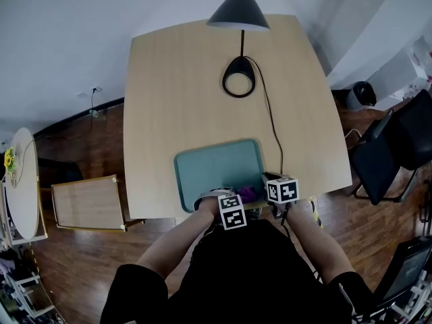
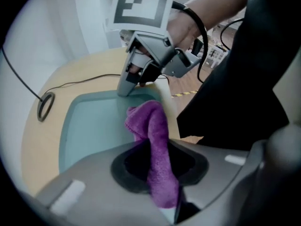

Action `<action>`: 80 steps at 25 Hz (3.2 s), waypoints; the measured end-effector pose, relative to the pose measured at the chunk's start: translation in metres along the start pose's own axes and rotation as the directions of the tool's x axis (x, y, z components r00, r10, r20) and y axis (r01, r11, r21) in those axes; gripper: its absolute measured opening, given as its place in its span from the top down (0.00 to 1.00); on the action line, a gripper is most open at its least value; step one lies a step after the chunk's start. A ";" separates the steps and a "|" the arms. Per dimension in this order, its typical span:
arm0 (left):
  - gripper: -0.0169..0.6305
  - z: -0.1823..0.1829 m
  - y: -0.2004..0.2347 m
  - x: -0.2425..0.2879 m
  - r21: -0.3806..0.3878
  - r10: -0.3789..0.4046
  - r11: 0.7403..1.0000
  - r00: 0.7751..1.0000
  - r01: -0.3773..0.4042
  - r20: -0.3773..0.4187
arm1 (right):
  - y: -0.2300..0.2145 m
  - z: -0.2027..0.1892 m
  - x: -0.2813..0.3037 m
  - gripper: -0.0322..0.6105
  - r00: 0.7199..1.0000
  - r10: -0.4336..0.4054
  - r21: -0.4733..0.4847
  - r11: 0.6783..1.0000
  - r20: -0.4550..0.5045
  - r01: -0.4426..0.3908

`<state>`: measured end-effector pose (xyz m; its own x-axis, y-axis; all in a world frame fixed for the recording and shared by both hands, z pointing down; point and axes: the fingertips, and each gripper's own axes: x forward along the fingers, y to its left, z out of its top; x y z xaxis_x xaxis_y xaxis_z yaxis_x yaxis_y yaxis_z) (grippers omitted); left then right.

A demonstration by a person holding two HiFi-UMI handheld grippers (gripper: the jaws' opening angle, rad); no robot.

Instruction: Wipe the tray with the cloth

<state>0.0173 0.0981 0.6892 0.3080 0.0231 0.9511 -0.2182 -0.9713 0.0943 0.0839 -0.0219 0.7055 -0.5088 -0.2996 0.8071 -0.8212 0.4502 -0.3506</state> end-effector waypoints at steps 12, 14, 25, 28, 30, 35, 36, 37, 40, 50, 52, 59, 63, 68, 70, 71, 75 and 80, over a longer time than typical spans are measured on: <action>0.80 -0.014 0.073 -0.025 -0.034 0.076 0.996 0.997 -0.077 -0.011 | 0.003 0.003 0.000 0.91 1.000 -0.003 -0.017 1.000 0.003 0.003; 0.80 -0.021 0.105 -0.036 -0.034 0.132 0.991 0.991 -0.133 -0.034 | 0.004 0.003 -0.001 0.91 1.000 -0.003 -0.016 1.000 0.009 0.003; 0.80 -0.048 0.196 -0.038 0.025 0.284 0.958 0.946 -0.284 -0.154 | 0.004 0.003 -0.004 0.91 1.000 -0.002 -0.007 1.000 0.014 0.002; 0.80 -0.048 0.185 -0.030 0.008 0.279 0.960 0.949 -0.281 -0.144 | 0.002 0.000 -0.004 0.91 1.000 -0.001 -0.004 1.000 0.015 0.001; 0.81 -0.048 0.176 -0.029 -0.021 0.273 0.960 0.954 -0.278 -0.125 | 0.001 0.000 -0.004 0.91 1.000 -0.001 -0.004 1.000 0.014 0.001; 0.81 -0.047 0.128 -0.026 -0.049 0.187 0.980 0.978 -0.192 -0.091 | 0.001 0.001 -0.004 0.91 1.000 -0.004 -0.007 1.000 0.017 0.004; 0.81 -0.048 0.114 -0.025 -0.059 0.158 0.985 0.984 -0.163 -0.085 | 0.001 0.001 -0.004 0.91 1.000 -0.005 -0.008 1.000 0.017 0.005; 0.80 -0.047 0.099 -0.024 -0.070 0.126 0.989 0.989 -0.131 -0.076 | 0.001 0.001 -0.004 0.91 1.000 -0.006 -0.009 1.000 0.016 0.006; 0.80 -0.045 0.060 -0.020 -0.099 0.056 0.993 0.998 -0.060 -0.043 | 0.000 0.000 -0.004 0.91 1.000 -0.008 -0.014 1.000 0.011 0.008; 0.80 -0.045 0.001 -0.012 -0.131 -0.009 0.991 1.000 0.009 0.002 | -0.004 0.001 -0.001 0.91 1.000 -0.011 -0.019 1.000 -0.001 0.011; 0.80 -0.045 0.000 -0.012 -0.110 -0.014 0.994 1.000 0.013 -0.009 | -0.003 0.002 -0.003 0.91 1.000 -0.013 -0.021 1.000 0.003 0.013; 0.80 -0.062 0.068 -0.039 -0.172 0.082 0.982 0.997 -0.082 -0.004 | -0.001 0.003 -0.003 0.91 1.000 -0.008 -0.015 1.000 0.008 0.009; 0.80 -0.091 0.152 -0.064 -0.206 0.257 0.942 0.964 -0.265 -0.068 | 0.000 0.005 -0.004 0.91 1.000 -0.010 -0.011 1.000 0.013 0.010; 0.80 -0.110 0.187 -0.055 -0.139 0.312 0.933 0.939 -0.332 -0.148 | 0.000 0.003 -0.004 0.91 1.000 -0.019 -0.010 1.000 0.009 0.019; 0.80 -0.111 0.184 -0.050 -0.163 0.303 0.932 0.943 -0.324 -0.139 | 0.000 0.003 -0.004 0.91 1.000 -0.017 -0.010 1.000 0.010 0.017; 0.80 -0.111 0.182 -0.049 -0.183 0.304 0.928 0.944 -0.323 -0.127 | 0.000 0.004 -0.003 0.91 1.000 -0.015 -0.008 1.000 0.012 0.015; 0.80 -0.106 0.157 -0.048 -0.211 0.271 0.936 0.960 -0.281 -0.076 | -0.001 0.003 -0.004 0.91 1.000 -0.016 -0.005 1.000 0.020 0.016; 0.80 -0.098 0.097 -0.039 -0.159 0.204 0.965 0.978 -0.208 -0.039 | -0.002 0.003 -0.004 0.91 1.000 -0.015 -0.009 1.000 0.018 0.015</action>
<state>-0.1063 0.0265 0.6894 0.2205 -0.1666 0.9611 -0.4223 -0.9045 -0.0599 0.0870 -0.0242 0.7017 -0.5012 -0.3210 0.8036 -0.8263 0.4533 -0.3342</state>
